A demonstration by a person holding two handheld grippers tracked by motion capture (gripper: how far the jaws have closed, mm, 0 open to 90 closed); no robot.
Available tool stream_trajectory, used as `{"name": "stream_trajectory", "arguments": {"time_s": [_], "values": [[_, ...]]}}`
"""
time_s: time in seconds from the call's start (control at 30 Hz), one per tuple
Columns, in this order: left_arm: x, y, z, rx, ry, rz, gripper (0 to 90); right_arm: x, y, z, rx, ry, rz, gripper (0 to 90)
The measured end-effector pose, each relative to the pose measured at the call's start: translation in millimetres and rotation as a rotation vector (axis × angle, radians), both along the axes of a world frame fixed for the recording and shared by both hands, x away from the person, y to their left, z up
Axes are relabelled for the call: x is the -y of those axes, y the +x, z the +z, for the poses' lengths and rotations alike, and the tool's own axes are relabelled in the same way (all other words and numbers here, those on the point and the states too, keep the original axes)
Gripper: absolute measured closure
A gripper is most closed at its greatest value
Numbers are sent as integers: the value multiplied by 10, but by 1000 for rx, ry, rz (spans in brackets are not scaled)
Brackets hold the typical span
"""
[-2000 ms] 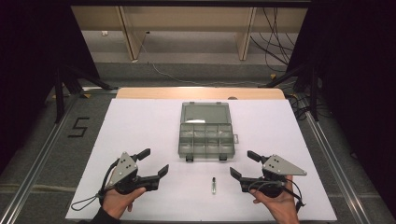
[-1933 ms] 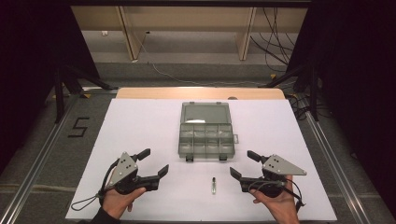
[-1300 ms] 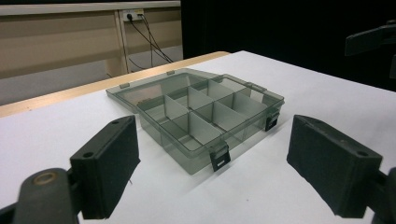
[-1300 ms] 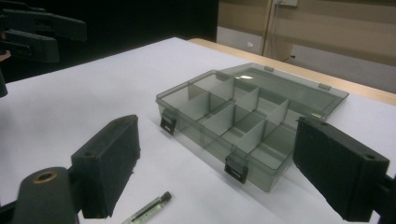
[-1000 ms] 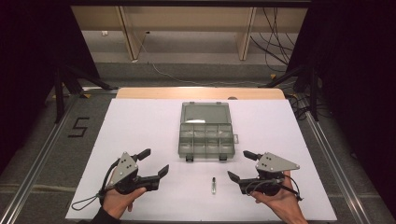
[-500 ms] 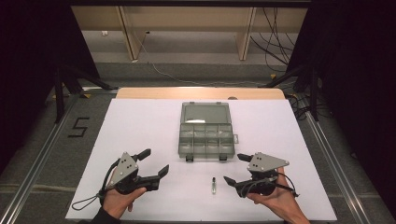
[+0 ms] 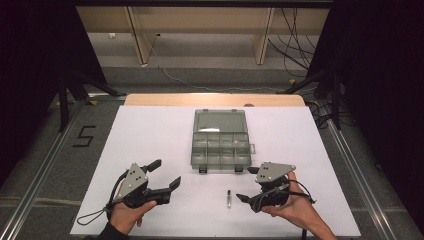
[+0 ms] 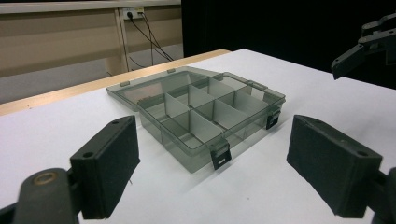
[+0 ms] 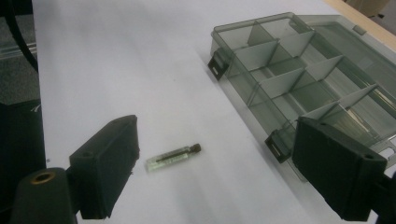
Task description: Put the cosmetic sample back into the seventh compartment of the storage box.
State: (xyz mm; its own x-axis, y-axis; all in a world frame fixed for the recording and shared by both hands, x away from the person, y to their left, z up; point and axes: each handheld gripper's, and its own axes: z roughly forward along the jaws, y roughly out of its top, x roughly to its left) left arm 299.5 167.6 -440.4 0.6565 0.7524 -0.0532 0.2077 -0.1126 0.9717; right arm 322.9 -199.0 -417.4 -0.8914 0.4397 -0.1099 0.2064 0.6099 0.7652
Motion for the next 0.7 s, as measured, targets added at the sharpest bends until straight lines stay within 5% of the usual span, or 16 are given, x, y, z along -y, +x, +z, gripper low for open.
{"name": "stream_trajectory", "arguments": {"time_s": [0.7], "values": [[1, 6, -4, 1, -5, -2, 159, -292, 142, -71, -76, -188, 122, 162]]}}
